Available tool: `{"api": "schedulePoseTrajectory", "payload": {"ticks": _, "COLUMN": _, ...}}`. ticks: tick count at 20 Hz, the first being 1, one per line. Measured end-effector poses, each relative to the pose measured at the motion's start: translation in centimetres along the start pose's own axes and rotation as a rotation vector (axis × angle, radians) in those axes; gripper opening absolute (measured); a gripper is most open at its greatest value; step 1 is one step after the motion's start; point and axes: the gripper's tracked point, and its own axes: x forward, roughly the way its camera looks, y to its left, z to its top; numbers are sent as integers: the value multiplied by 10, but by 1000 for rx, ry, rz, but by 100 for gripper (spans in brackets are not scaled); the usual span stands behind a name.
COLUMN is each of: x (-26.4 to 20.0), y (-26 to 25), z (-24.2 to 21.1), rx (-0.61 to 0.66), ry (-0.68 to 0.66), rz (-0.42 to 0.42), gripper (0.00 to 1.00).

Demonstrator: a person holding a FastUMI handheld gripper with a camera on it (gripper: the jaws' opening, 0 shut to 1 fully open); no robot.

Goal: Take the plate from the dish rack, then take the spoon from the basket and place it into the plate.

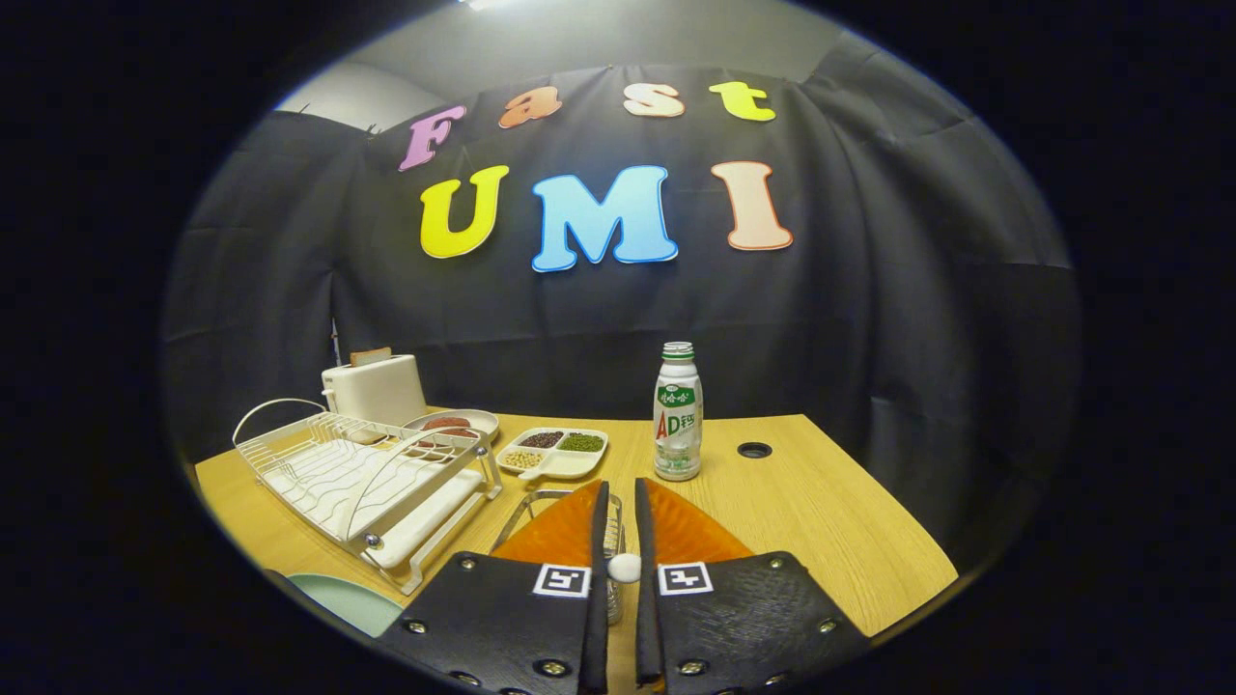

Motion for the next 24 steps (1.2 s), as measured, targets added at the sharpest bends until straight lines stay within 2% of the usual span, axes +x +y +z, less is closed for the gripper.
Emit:
{"api": "schedulePoseTrajectory", "payload": {"ticks": 2, "x": -6, "y": 6, "z": 3, "rx": -20, "ry": 23, "rz": 18, "gripper": 11}}
{"api": "schedulePoseTrajectory", "payload": {"ticks": 3, "x": -8, "y": 4, "z": 7, "rx": -36, "ry": 22, "rz": -6, "gripper": 11}}
{"api": "schedulePoseTrajectory", "payload": {"ticks": 4, "x": -12, "y": 4, "z": 16, "rx": -52, "ry": 14, "rz": -8, "gripper": 5}}
{"api": "schedulePoseTrajectory", "payload": {"ticks": 7, "x": -21, "y": 7, "z": 30, "rx": -50, "ry": 26, "rz": -19, "gripper": 4}}
{"api": "schedulePoseTrajectory", "payload": {"ticks": 15, "x": -65, "y": 18, "z": 99, "rx": -86, "ry": 7, "rz": -61, "gripper": 4}}
{"api": "schedulePoseTrajectory", "payload": {"ticks": 24, "x": -121, "y": 33, "z": 126, "rx": -78, "ry": 49, "rz": -86, "gripper": 4}}
